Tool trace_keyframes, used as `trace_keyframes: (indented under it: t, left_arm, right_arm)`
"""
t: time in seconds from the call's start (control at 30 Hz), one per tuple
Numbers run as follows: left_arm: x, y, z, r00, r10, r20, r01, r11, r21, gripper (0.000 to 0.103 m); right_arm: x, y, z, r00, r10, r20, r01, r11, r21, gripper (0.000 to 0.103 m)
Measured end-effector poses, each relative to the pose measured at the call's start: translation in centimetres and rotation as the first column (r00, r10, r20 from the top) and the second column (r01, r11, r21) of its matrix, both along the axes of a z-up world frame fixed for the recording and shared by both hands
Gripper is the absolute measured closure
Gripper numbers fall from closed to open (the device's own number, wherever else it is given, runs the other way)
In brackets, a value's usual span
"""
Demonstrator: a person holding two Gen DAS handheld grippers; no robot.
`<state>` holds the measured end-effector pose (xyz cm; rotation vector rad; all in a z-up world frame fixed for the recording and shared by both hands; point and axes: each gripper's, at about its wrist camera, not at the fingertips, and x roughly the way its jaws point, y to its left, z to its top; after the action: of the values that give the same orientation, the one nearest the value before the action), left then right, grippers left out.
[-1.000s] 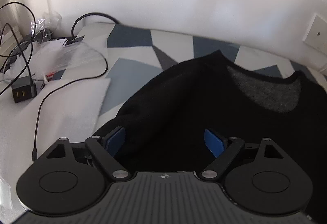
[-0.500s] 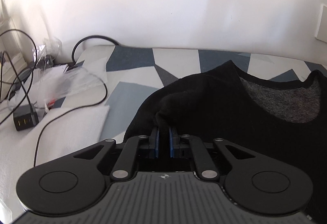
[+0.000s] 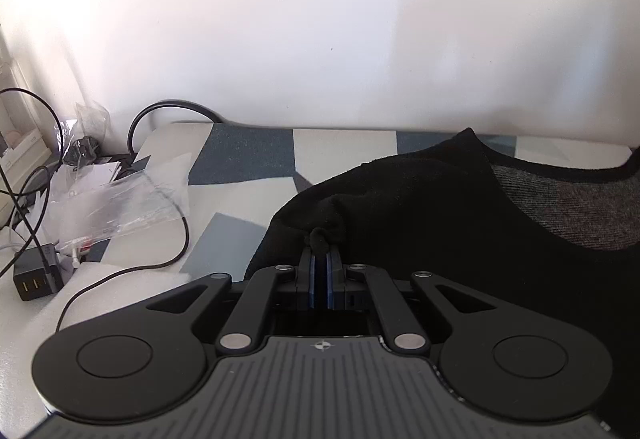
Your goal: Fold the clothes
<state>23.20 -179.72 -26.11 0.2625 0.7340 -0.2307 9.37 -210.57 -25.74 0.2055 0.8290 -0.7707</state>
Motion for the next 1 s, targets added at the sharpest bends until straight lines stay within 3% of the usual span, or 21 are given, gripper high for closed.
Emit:
trace_keyframes:
  t: [0.1,0.17,0.2,0.23,0.27,0.3,0.37,0.4,0.43,0.7,0.83,1.0]
  left_arm:
    - [0.6,-0.2,0.1,1.0,0.001,-0.012,-0.001,1.0,-0.005,0.097]
    - [0.6,-0.3,0.4,1.0,-0.006,-0.02,0.007,1.0,0.011,0.089]
    - [0.4,-0.2,0.7,0.999,-0.023,-0.036,0.024,1.0,0.017,0.068]
    - [0.1,0.2,1.1,0.997,-0.049,-0.064,0.05,0.999,0.012,0.035]
    - [-0.3,0.7,1.7,0.993,-0.075,-0.086,0.075,0.997,-0.005,0.024]
    - [-1.1,1.5,2.4,0.99,-0.103,-0.096,0.099,0.994,-0.047,0.02]
    - [-2.9,3.0,3.9,0.987,-0.13,-0.093,0.122,0.989,-0.085,0.02]
    - [-3.7,3.6,4.5,0.988,-0.127,-0.085,0.12,0.989,-0.086,0.018]
    - [-4.6,4.3,5.0,0.989,-0.125,-0.078,0.118,0.989,-0.09,0.015]
    - [-13.1,10.7,5.8,0.987,-0.13,-0.096,0.113,0.979,-0.168,0.013]
    - [-18.2,14.4,5.3,0.979,-0.18,-0.1,0.155,0.963,-0.22,0.013]
    - [-24.0,18.7,4.0,0.956,-0.287,-0.061,0.27,0.942,-0.197,0.009]
  right_arm:
    - [0.9,-0.8,0.0,1.0,-0.011,-0.009,0.011,1.0,0.002,0.099]
    - [1.2,-0.9,0.0,1.0,-0.011,-0.021,0.011,1.0,-0.003,0.099]
    - [1.4,-0.9,0.0,1.0,-0.009,-0.029,0.008,1.0,-0.009,0.099]
    - [1.5,-0.8,0.0,0.999,-0.004,-0.036,0.004,1.0,-0.02,0.097]
    - [1.6,-0.7,-0.1,0.999,0.0,-0.044,-0.001,0.999,-0.032,0.096]
    - [1.6,-0.6,-0.1,0.999,0.004,-0.049,-0.006,0.999,-0.042,0.093]
    - [1.0,-0.4,0.4,1.0,0.009,-0.008,-0.009,1.0,-0.028,0.062]
    - [0.6,-0.3,0.7,1.0,0.01,0.016,-0.01,1.0,-0.019,0.033]
    - [-0.5,-0.3,1.2,0.998,0.009,0.066,-0.009,1.0,0.005,0.025]
    - [-11.7,2.8,4.0,0.985,-0.075,0.153,0.042,0.978,0.205,0.019]
    - [-18.8,6.9,5.2,0.982,-0.1,0.163,0.066,0.978,0.199,0.016]
    - [-26.1,11.8,4.8,0.974,-0.187,0.128,0.167,0.975,0.149,0.015]
